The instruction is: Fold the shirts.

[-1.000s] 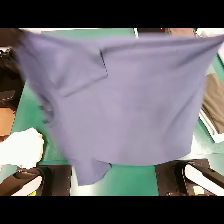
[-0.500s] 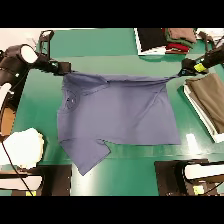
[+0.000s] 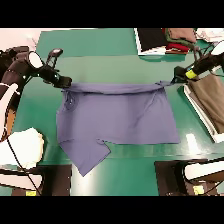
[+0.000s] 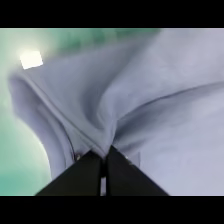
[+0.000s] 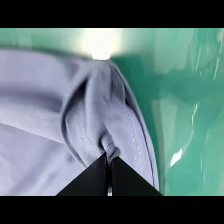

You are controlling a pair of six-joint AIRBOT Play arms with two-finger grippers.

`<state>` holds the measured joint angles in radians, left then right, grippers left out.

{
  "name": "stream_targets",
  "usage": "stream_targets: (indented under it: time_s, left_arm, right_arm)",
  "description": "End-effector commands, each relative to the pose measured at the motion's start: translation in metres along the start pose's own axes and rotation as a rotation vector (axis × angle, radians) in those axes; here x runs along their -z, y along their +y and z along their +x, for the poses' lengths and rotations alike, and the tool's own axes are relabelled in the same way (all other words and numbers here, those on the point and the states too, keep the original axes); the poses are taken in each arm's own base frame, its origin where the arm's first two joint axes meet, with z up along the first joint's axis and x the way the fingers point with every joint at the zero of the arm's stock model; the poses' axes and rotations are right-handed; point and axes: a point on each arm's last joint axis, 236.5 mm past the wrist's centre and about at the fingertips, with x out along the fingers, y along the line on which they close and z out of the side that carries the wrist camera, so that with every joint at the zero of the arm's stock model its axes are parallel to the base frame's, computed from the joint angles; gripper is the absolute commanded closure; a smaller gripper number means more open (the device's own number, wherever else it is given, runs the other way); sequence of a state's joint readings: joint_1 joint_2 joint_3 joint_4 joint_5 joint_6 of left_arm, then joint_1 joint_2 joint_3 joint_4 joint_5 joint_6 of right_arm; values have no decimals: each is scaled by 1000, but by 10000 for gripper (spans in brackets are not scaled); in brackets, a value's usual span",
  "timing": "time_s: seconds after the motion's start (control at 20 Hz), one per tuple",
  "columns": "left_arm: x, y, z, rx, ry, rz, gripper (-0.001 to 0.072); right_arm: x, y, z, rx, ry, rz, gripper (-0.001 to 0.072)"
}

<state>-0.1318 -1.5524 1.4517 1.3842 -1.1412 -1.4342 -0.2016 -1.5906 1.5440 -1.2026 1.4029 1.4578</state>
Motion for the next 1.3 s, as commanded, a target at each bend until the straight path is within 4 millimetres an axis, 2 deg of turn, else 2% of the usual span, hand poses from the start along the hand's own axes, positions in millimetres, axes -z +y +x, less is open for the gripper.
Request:
stream_targets:
  time_s: [0.0,0.1,0.15,0.2,0.25,0.4,0.5,0.55,0.6,0.7,0.85,0.95,1.05,1.25]
  left_arm:
    - [35,0,15,12,114,10,683]
    - [34,0,14,12,112,10,682]
    - [34,0,14,12,113,10,664]
    - [35,0,13,11,113,10,388]
    - [35,0,10,10,117,8,149]
    - [36,2,-19,-21,113,9,171]
    - [40,8,-49,-71,77,-16,171]
    - [51,7,-62,-81,74,-28,171]
    - [67,5,-69,-80,87,-42,171]
    - [116,1,-72,-79,137,-86,171]
    - [200,-3,-66,-83,246,-164,171]
    - [246,-11,-63,-65,312,-216,171]
    - [271,-23,-58,-26,332,-272,171]
    - [303,-36,-39,22,394,-336,170]
  right_arm:
    - [34,-14,22,39,73,19,698]
    - [42,-17,28,43,57,31,696]
    - [43,-17,28,43,45,34,656]
    - [43,-16,27,45,29,33,396]
    - [41,-16,23,47,14,29,240]
    - [37,-15,-8,60,-39,-12,241]
    - [45,-9,-31,62,-75,-36,243]
    - [52,-8,-41,64,-87,-39,243]
    - [61,-5,-49,64,-97,-41,243]
    - [73,1,-60,66,-124,-52,243]
    - [79,5,-69,72,-183,-61,244]
    - [79,7,-74,72,-195,-66,246]
    - [79,7,-74,72,-195,-66,265]
    - [80,16,-71,66,-190,-93,265]
